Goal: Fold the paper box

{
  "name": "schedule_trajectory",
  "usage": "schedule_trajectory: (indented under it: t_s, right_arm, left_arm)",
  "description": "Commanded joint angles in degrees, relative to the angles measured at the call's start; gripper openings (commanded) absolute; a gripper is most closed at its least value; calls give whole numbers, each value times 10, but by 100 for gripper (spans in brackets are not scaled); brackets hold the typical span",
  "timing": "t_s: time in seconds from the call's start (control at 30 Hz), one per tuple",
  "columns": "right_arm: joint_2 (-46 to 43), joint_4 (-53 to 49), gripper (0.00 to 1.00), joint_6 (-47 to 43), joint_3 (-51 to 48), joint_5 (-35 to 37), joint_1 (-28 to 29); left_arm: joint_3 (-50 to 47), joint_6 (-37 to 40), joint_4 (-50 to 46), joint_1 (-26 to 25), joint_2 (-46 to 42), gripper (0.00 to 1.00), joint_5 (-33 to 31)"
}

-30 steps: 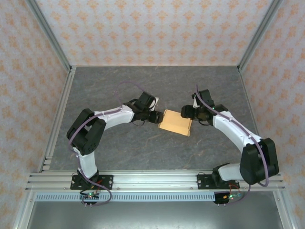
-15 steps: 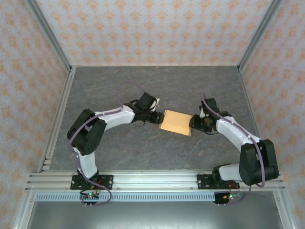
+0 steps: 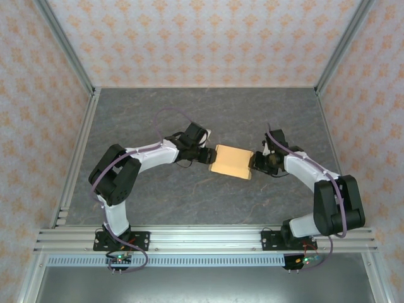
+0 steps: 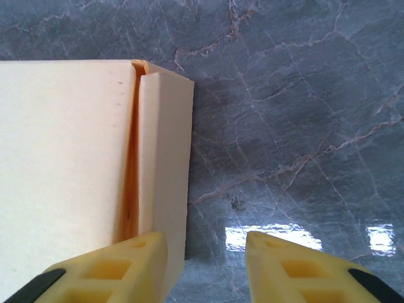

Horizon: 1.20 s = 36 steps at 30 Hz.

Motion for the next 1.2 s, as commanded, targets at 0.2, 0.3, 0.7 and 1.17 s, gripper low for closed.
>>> schedule_trajectory:
  t_s: [0.2, 0.3, 0.7, 1.17]
  right_arm:
    - [-56, -20, 42, -4, -8, 28, -13]
    - [-86, -38, 45, -8, -13, 65, -14]
    - [-190, -71, 57, 35, -65, 106, -16]
    - [-195, -62, 58, 34, -76, 111, -18]
  left_arm:
    - [-15, -5, 15, -5, -68, 67, -30]
    - [-41, 4, 43, -7, -113, 72, -48]
    - [-132, 282, 50, -138, -261, 76, -158]
    - [82, 502, -124, -197, -87, 83, -177]
